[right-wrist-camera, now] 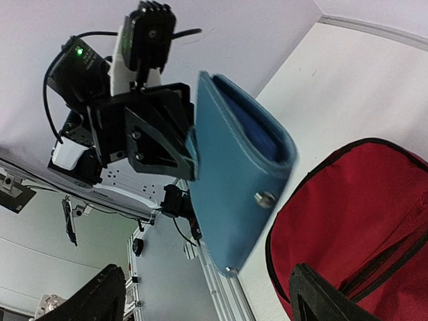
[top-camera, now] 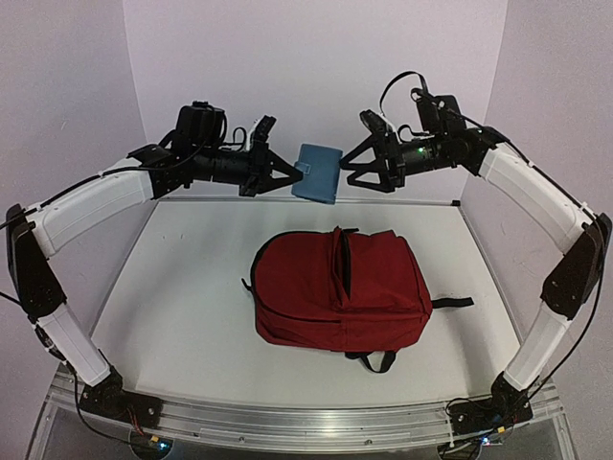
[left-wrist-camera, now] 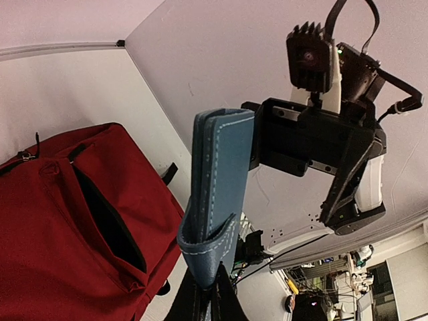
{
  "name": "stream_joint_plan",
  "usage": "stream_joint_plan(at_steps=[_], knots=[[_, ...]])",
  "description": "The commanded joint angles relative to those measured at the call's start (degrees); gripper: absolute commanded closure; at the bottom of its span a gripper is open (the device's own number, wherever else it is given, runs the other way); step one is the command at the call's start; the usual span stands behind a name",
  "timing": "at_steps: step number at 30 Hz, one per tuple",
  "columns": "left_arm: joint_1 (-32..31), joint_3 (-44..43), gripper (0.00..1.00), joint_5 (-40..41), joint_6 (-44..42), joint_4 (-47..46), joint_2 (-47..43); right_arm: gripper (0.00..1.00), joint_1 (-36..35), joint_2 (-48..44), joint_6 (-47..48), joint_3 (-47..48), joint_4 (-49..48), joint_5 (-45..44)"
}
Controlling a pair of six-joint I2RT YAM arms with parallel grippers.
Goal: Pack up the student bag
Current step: Place the stationery in the student bag.
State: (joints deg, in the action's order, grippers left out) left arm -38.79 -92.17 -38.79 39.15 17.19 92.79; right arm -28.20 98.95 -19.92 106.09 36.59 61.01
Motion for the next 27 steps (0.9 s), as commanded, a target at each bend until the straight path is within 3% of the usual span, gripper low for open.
stream_joint_plan(at_steps=[1, 7, 18, 23, 27], knots=[[-1.7, -3.6, 1.00, -2.8, 1.6, -6.1, 1.2, 0.19, -1.0, 0.6, -1.7, 3.1, -4.2, 0.5], [-1.9, -2.2, 1.00, -3.3, 3.9, -10.2, 1.0, 0.35, -1.0, 0.5, -2.2, 2.1, -4.7, -1.5], [-2.1, -2.0, 1.00, -4.5, 4.9, -11.1, 0.5, 0.38, -0.8, -0.2, -3.8, 1.0, -6.4, -1.5], [-2.2, -2.5, 1.00, -5.3, 4.9, -11.2, 1.1, 0.59, -1.0, 0.1, -4.8, 1.8, -7.8, 1.8], [-2.2, -1.9, 0.94, -5.0, 4.9, -10.4, 0.8, 0.77, -1.0, -0.8, -4.5, 1.3, -8.5, 2.0]])
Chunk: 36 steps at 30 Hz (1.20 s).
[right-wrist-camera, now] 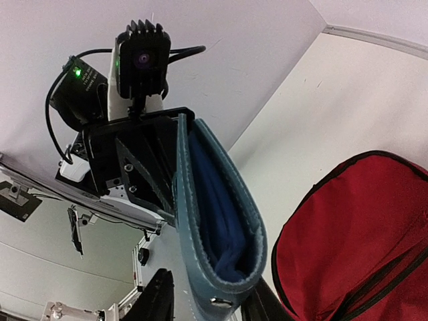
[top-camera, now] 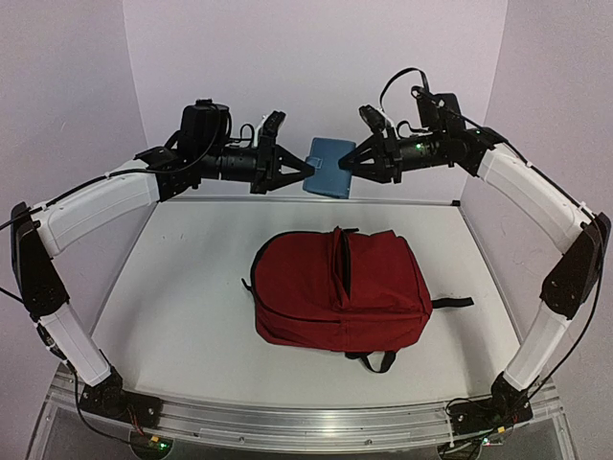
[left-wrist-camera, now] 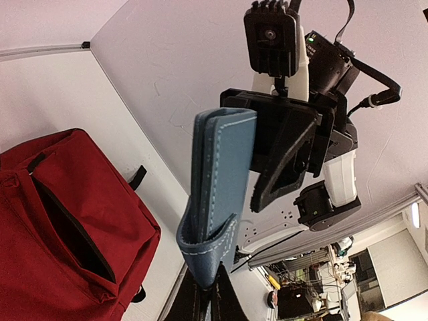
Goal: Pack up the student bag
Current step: Place the stationery in the student bag.
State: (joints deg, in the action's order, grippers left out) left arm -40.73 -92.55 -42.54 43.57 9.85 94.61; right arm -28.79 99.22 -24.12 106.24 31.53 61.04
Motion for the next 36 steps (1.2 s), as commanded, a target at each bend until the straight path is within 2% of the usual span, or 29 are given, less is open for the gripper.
stream_joint_plan(at_steps=[1, 2, 4, 6, 7, 10, 13, 16, 20, 27, 36], knots=[[-0.3, -1.5, 0.86, -1.1, 0.5, -2.5, -1.1, 0.84, -0.4, -1.4, 0.1, 1.2, -3.4, 1.7], [-0.3, -1.7, 0.79, -1.0, 0.3, -1.6, -1.2, 0.89, -0.5, -1.7, 0.6, 1.2, -3.5, 1.1], [-0.2, -1.9, 0.58, -0.4, -0.1, 0.5, -1.5, 0.99, -0.4, -2.7, 2.9, 1.1, -3.2, -0.4], [0.2, -1.7, 0.35, 2.1, 0.1, 3.6, -2.5, 1.00, -0.4, -4.9, 7.7, -0.1, -2.6, -4.0], [0.9, -0.9, 0.28, 2.8, 1.3, 4.5, -3.1, 1.00, -0.5, -6.5, 11.8, -0.9, -2.0, -6.5], [3.1, 2.4, 0.14, 2.7, 5.1, 4.7, -4.8, 1.00, -1.2, -11.6, 29.0, -4.1, 0.8, -17.1], [4.5, 3.3, 0.06, 1.4, 8.1, 5.3, -5.5, 1.00, -3.3, -16.8, 48.0, -10.5, 1.3, -28.5], [5.0, 1.8, 0.03, -1.5, 9.6, 6.9, -4.2, 1.00, -5.1, -22.8, 62.9, -19.5, -6.4, -38.9], [5.0, 0.1, 0.05, -6.7, 12.7, 6.5, -1.6, 1.00, -5.8, -28.6, 77.1, -29.2, -19.0, -43.5], [3.8, -2.0, 0.13, -16.8, 16.3, 2.9, 3.0, 1.00, -6.1, -37.4, 102.3, -49.0, -42.8, -39.4], [2.2, -4.1, 0.15, -22.3, 19.3, -0.6, 6.8, 1.00, -6.1, -39.2, 111.8, -58.6, -53.3, -31.8]])
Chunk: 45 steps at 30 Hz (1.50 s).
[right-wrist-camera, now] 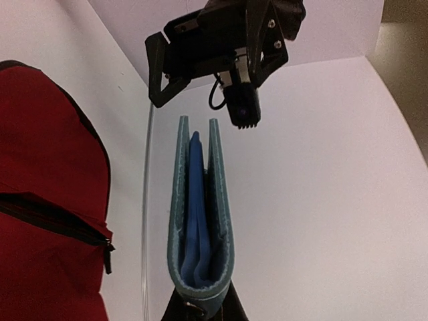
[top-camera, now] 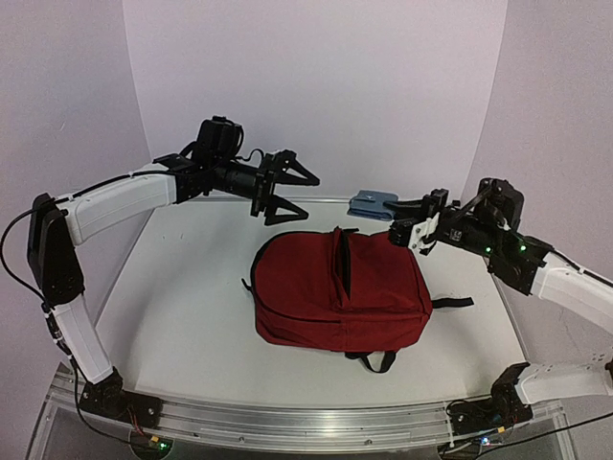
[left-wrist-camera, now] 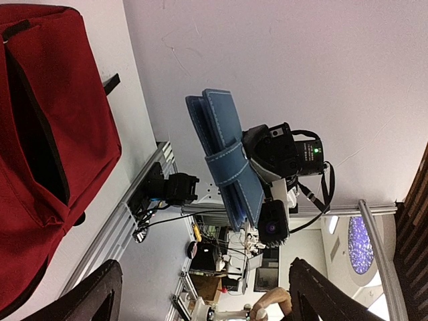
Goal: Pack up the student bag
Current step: Place the stationery in the student bag.
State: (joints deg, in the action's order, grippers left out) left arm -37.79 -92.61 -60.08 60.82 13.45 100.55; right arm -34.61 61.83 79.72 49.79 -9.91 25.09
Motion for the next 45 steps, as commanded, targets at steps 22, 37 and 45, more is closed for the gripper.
stream_joint_plan(at_steps=[22, 37, 45], knots=[[-6.5, -12.6, 0.41, -9.4, 1.1, -4.2, 8.8, 1.00, -1.6, -0.3, 11.3, -3.8, -13.8, 4.4], [-8.3, -12.4, 0.78, -10.6, 3.3, -8.7, 9.9, 1.00, -2.5, 0.7, 12.6, -3.9, -13.7, 4.8], [-7.7, -6.9, 1.00, -5.9, 4.1, -13.9, 7.0, 0.27, -2.6, 0.6, 5.2, -3.4, -12.7, -0.1]])
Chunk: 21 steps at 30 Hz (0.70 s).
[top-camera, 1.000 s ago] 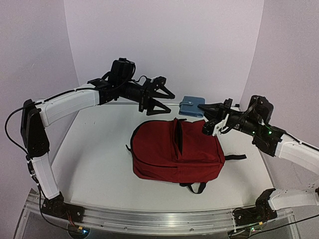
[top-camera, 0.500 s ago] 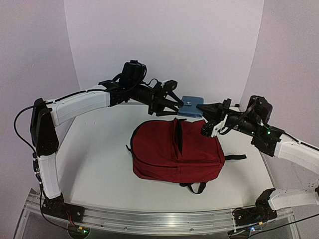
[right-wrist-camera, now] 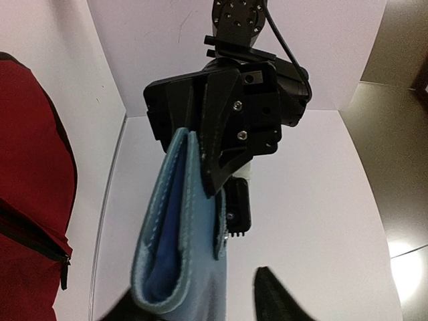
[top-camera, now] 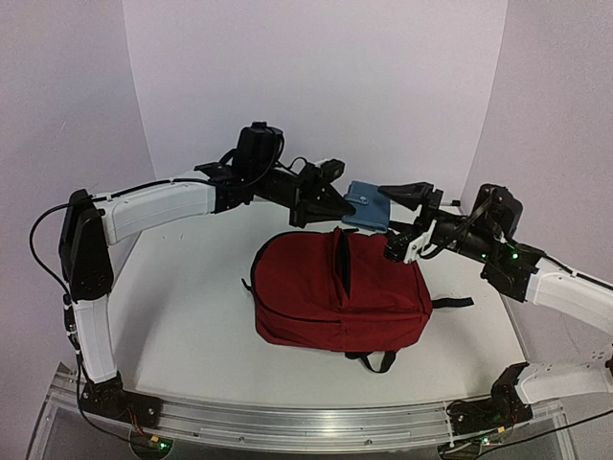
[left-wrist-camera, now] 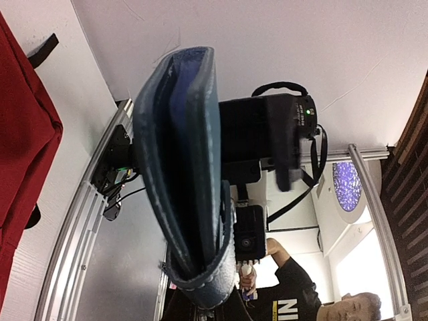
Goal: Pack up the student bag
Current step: Place the stationery in the student bag.
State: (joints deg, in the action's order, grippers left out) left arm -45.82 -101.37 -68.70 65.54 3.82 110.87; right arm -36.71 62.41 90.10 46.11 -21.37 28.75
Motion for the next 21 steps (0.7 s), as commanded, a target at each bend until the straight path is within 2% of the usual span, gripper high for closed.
stream_joint_plan(at_steps=[1, 4, 10, 13, 17, 21], knots=[[1.0, 3.0, 1.00, 4.0, -1.2, -4.2, -4.3, 0.24, -0.5, 0.6, -7.7, 0.7, -0.8, -6.9], [3.5, 8.0, 1.00, 8.8, -2.7, -2.3, -8.1, 0.17, -0.5, 3.3, -14.9, 3.0, 1.4, -17.2], [7.8, 16.2, 1.00, 18.6, -11.8, 11.5, -14.1, 0.14, -0.4, 9.7, -36.9, 19.9, 25.1, -27.2], [7.5, 14.1, 1.00, 21.1, -17.5, 19.7, -12.8, 0.11, 0.0, 13.7, -45.6, 26.6, 34.8, -30.0], [6.1, 10.1, 1.00, 23.5, -23.0, 26.8, -10.1, 0.07, 3.2, 17.1, -56.2, 32.5, 47.7, -26.0], [5.6, 9.6, 1.00, 23.9, -24.4, 27.8, -8.3, 0.04, 7.1, 19.0, -64.6, 35.2, 53.7, -21.6]])
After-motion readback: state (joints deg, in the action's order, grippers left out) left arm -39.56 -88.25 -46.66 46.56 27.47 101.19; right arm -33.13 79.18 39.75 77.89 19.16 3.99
